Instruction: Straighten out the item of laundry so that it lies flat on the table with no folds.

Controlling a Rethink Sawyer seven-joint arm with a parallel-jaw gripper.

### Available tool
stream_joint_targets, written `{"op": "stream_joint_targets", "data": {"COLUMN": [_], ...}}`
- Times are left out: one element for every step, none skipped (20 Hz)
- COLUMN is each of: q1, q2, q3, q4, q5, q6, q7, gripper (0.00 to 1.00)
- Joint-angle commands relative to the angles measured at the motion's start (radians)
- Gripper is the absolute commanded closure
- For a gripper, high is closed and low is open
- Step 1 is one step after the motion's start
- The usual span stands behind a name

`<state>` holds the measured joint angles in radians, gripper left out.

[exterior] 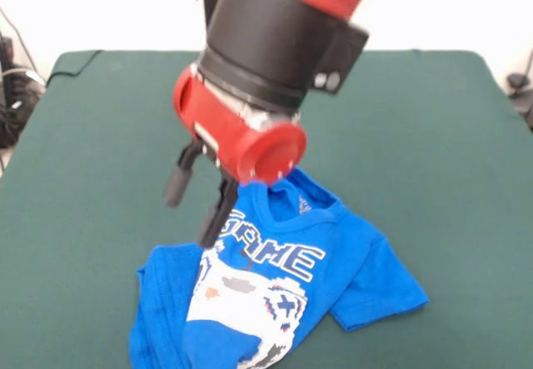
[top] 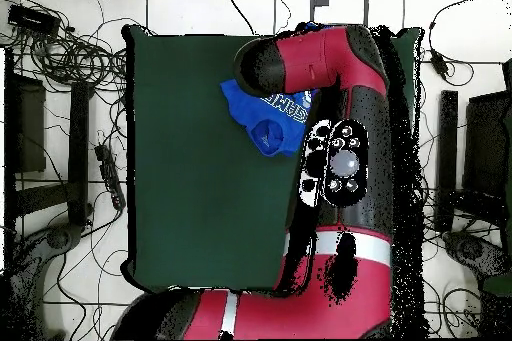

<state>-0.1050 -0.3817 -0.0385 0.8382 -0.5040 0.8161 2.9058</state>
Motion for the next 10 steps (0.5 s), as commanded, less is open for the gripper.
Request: {"op": "stream_joint_targets", "data": {"q1": [0.033,0.033,0.026,0.017,0.012,0.006,-0.001,0.002,0.006,0.010], "q2": [-0.065,-0.065,-0.059,-0.056,-0.048,-0.043,-0.034,-0.028,-0.022,-0.015], "q3": [0.033,0.032,0.037,0.046,0.052,0.060,0.070,0.067,0.064,0.061], "q4": [0.228,0.236,0.247,0.258,0.270,0.279,0.293,0.295,0.298,0.301], "q5": [0.007,0.003,0.006,0.015,0.016,0.020,0.029,0.022,0.022,0.022], "q6": [0.098,0.090,0.079,0.076,0.055,0.046,0.031,0.017,0.010,0.003], "q7": [-0.233,-0.223,-0.212,-0.209,-0.194,-0.191,-0.175,-0.163,-0.141,-0.119], "gripper": [0.00,0.00,0.00,0.00,0.00,0.00,0.00,0.00,0.00,0.00]}}
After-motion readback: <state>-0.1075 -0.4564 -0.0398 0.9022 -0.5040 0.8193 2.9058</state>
